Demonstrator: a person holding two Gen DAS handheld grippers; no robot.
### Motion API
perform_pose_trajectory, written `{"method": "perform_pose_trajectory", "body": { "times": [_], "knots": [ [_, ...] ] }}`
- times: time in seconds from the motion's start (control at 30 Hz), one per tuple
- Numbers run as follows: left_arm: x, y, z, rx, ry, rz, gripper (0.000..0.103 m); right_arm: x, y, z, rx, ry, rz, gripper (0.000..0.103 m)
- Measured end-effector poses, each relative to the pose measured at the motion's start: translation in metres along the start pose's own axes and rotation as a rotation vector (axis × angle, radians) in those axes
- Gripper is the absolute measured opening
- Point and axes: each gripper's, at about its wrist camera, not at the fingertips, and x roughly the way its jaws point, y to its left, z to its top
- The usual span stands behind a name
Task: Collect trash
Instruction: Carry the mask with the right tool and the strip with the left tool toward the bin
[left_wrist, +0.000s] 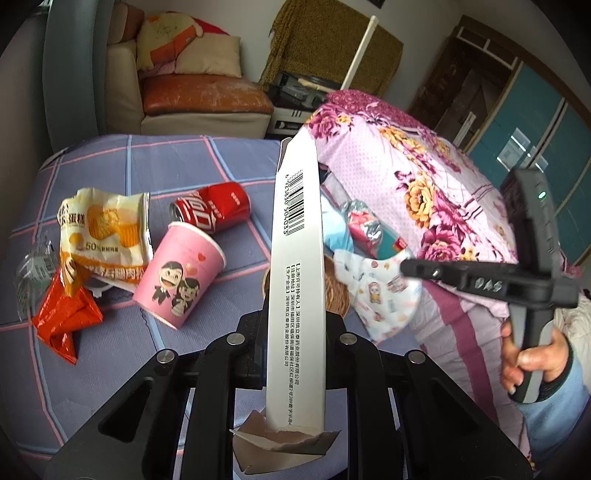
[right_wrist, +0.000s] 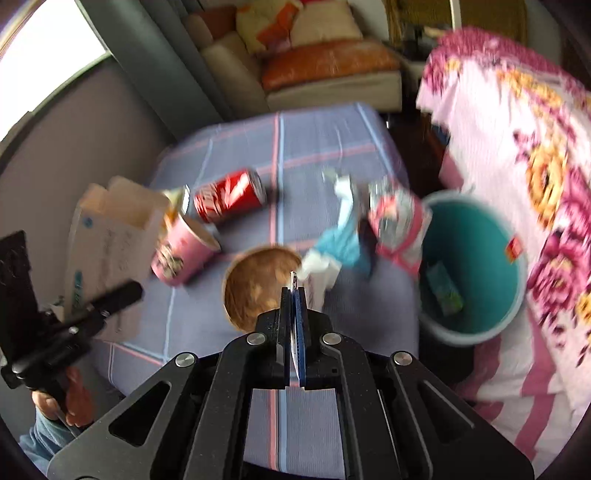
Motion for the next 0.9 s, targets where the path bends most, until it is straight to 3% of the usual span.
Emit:
{"method": "perform_pose_trajectory", "body": {
  "times": [0.1, 0.23, 0.3, 0.33, 0.37, 0.67, 0.8, 0.9],
  "knots": [
    [0.005, 0.005, -0.006, -0.012, 0.020, 0.006, 0.017, 0.023, -0.008, -0.011, 0.028, 0.037, 0.001, 0.007],
    [0.011, 0.014, -0.012, -0.026, 0.042, 0.014, 0.017, 0.037, -0.016, -0.015, 0.039, 0.047, -0.014, 0.023],
    [0.013, 0.016, -0.014, -0.033, 0.049, 0.016, 0.017, 0.039, -0.018, -0.017, 0.038, 0.043, -0.029, 0.016],
    [0.014, 0.017, -0.014, -0.035, 0.051, 0.018, 0.017, 0.039, -0.018, -0.018, 0.037, 0.045, -0.031, 0.002],
    [0.014, 0.017, -0.014, -0.037, 0.053, 0.018, 0.017, 0.036, -0.018, -0.018, 0.036, 0.042, -0.029, 0.002],
    [0.000, -0.002, -0.005, -0.017, 0.015, 0.011, 0.017, -0.045, 0.006, 0.000, -0.026, -0.116, 0.058, 0.002],
    [-0.001, -0.020, -0.001, 0.014, 0.012, 0.001, 0.017, -0.075, 0.005, 0.009, -0.039, -0.189, 0.032, 0.002],
    [0.008, -0.041, 0.003, 0.054, 0.027, -0.016, 0.017, -0.089, -0.017, 0.014, -0.007, -0.223, -0.008, 0.002]
  ]
}}
